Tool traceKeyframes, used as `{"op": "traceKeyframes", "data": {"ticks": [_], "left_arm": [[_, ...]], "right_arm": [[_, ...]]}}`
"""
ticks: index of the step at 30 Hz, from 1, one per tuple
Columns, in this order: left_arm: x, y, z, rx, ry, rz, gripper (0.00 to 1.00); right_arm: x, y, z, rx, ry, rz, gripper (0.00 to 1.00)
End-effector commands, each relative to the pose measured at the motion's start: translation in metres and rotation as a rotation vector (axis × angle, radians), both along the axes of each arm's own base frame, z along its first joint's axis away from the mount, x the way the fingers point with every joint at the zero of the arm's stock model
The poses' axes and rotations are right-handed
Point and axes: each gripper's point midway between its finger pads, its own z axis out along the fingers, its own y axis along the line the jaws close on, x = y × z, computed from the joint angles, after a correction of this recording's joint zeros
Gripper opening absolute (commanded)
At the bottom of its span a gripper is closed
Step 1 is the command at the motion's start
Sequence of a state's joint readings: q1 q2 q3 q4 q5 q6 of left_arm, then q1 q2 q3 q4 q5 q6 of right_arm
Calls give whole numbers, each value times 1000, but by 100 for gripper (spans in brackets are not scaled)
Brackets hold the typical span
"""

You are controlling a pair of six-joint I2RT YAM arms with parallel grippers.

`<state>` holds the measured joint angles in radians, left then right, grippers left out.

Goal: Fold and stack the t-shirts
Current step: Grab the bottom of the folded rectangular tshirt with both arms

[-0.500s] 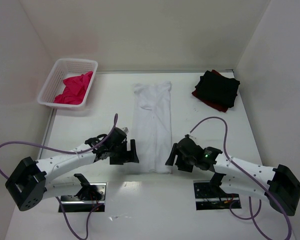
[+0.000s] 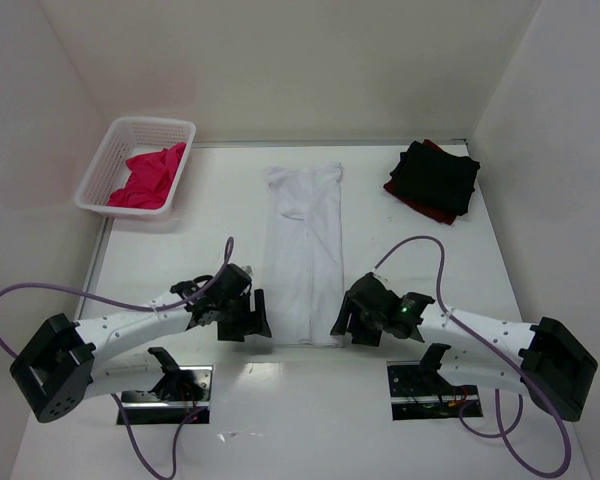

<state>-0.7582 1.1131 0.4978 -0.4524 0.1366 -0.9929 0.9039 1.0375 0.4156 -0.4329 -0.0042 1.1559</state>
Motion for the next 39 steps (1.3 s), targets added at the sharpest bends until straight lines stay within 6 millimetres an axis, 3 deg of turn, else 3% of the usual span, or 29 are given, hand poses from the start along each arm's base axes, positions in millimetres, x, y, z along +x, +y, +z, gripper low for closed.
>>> {"op": "traceKeyframes", "data": {"ticks": [1, 8, 18, 24, 27, 30, 39], "left_arm": [[-5, 1, 2, -39, 10, 74, 72], [3, -2, 7, -61, -8, 125, 63], [4, -4, -12, -3, 41, 116, 63], [10, -11, -11, -12, 34, 97, 62], [10, -11, -17, 1, 45, 95, 53], [10, -13, -20, 7, 57, 83, 38], [9, -10, -25, 15, 53, 87, 9]], "right_arm": [[1, 7, -3, 20, -8, 10, 68], [2, 11, -16, -30, 15, 40, 66], [0, 2, -23, -51, 20, 8, 56], [-5, -1, -23, -39, 28, 0, 53], [-10, -6, -28, -50, 47, 5, 45], [-9, -5, -25, -34, 40, -3, 41], [-10, -3, -21, -3, 38, -15, 22]]}}
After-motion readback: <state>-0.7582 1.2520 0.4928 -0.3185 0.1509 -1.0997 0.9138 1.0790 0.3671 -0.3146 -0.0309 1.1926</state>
